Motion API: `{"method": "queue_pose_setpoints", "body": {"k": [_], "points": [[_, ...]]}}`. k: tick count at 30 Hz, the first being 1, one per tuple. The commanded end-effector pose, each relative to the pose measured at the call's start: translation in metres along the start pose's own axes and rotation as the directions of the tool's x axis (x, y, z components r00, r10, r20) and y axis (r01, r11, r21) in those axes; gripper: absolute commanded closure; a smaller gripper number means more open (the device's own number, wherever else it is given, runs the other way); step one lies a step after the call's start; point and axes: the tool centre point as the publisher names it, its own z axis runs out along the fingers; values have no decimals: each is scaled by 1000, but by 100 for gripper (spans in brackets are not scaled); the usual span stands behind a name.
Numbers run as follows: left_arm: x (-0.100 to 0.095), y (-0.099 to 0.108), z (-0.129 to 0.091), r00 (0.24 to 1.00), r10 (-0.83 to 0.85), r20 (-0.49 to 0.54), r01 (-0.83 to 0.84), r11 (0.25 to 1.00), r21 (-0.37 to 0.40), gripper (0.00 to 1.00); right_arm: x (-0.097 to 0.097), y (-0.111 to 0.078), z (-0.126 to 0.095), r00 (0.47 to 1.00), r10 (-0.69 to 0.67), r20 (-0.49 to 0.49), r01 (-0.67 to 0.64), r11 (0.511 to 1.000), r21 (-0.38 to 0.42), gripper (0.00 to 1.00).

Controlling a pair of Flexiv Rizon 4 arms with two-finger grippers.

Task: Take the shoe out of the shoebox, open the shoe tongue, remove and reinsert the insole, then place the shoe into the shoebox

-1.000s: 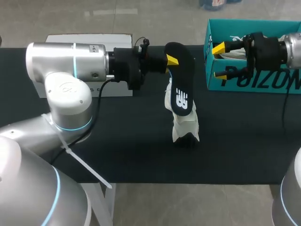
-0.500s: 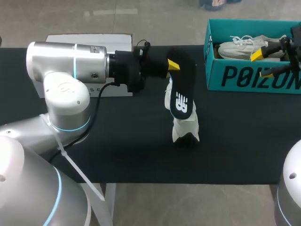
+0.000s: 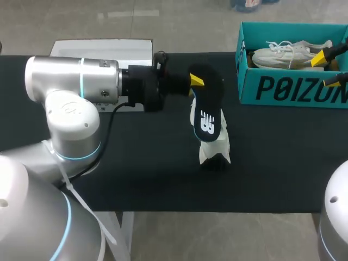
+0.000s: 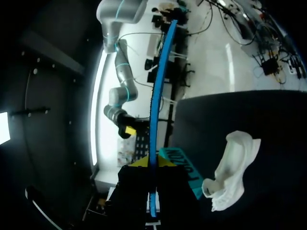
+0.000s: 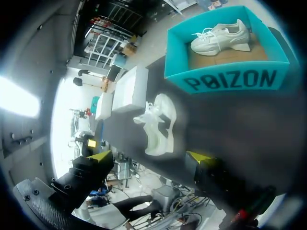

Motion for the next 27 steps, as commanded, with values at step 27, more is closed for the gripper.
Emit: {"method": "queue_pose_setpoints", "body": {"k": [27], "points": [[114, 3, 37, 905, -261, -335, 207, 960, -187, 100, 1, -1, 0, 1000, 1, 3, -1, 1000, 0, 0]]}}
